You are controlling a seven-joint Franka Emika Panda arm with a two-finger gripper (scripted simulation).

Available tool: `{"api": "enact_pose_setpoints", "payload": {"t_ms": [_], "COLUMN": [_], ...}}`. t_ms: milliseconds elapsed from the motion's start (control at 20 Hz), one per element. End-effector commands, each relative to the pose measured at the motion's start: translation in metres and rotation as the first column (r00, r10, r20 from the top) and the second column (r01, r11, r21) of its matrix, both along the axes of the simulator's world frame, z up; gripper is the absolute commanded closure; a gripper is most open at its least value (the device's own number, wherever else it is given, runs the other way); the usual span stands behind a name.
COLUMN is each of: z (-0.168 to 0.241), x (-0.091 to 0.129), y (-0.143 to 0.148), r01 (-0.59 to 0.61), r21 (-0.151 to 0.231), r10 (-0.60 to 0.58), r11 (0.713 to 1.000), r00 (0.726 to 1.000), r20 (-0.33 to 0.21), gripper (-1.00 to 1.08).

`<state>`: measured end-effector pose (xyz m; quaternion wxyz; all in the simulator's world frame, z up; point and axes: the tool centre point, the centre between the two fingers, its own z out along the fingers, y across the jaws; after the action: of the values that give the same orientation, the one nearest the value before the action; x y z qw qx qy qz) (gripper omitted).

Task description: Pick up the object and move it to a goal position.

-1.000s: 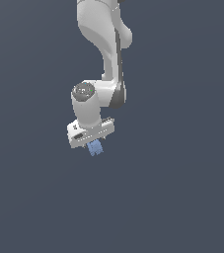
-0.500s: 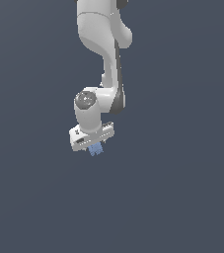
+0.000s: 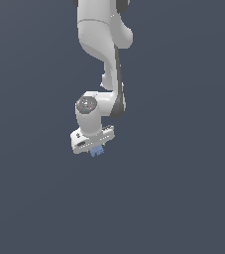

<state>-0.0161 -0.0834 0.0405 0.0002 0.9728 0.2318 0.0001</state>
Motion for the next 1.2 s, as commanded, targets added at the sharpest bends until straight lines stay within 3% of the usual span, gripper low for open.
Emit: {"api": "enact_pose_setpoints", "payload": {"t_ms": [0, 650, 1150], "z": [-0.001, 0.001, 0.009], "x": [0.000, -0.006, -0.042], "y": [0.001, 0.011, 0.071], "r01": [-0.001, 0.000, 0.000], "r21": [0.000, 0.000, 0.000], "r10": [0.001, 0.000, 0.000], "r11": [1.000, 1.000, 1.000], "r00": [1.000, 1.000, 1.000], "r20": [0.000, 0.001, 0.001], "gripper": [1.08, 1.08, 1.08]}}
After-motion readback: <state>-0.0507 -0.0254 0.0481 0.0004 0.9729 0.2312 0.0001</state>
